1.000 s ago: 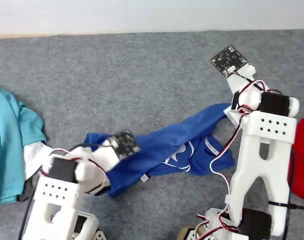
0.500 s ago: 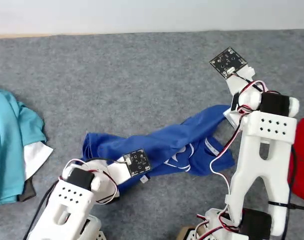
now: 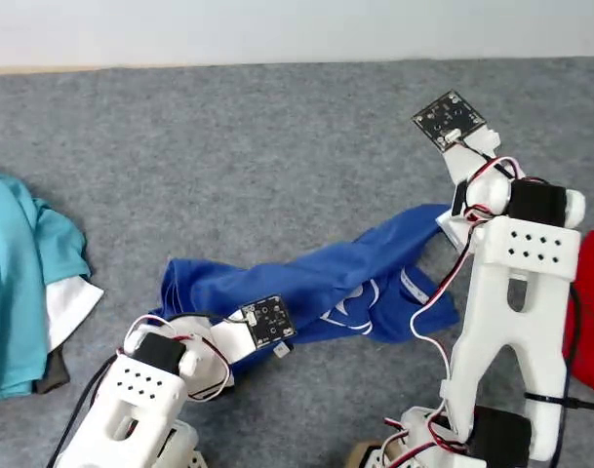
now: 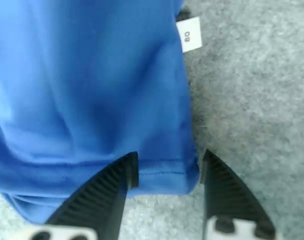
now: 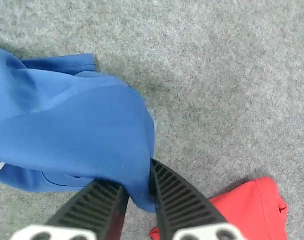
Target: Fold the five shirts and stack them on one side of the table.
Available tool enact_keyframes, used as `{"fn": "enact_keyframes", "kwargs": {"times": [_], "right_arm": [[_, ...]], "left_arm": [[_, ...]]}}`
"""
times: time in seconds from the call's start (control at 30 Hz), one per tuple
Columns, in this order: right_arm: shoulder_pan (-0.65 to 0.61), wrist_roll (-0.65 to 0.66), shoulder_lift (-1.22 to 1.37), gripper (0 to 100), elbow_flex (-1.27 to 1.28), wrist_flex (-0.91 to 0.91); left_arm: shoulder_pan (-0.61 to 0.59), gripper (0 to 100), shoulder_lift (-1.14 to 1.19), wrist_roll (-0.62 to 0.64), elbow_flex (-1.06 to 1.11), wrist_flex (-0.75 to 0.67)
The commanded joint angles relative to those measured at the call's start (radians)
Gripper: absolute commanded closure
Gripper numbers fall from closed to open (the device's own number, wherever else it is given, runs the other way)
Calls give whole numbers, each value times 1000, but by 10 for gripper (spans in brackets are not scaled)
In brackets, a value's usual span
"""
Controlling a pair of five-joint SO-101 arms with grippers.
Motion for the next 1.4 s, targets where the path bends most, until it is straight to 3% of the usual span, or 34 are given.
{"fn": "enact_keyframes", "kwargs": {"times": [0.0,0.23,0.57,0.77,0.83,1.0,1.37], "right_arm": [[7,-12,-51,987,-12,5],[7,-12,-51,987,-14,5],[8,-12,-53,987,-15,7],[12,-12,-53,987,-15,7],[13,-12,-53,987,-15,7],[13,-11,-53,987,-31,7],[13,-8,-53,987,-172,73]], "left_arm": [[9,793,0,-8,-2,-18],[9,798,40,-8,-7,-34],[5,846,494,-8,-222,-63],[9,958,589,-8,-275,-55],[9,1000,585,-8,-275,-49],[2,998,520,44,-289,-43],[8,998,120,141,-621,279]]}}
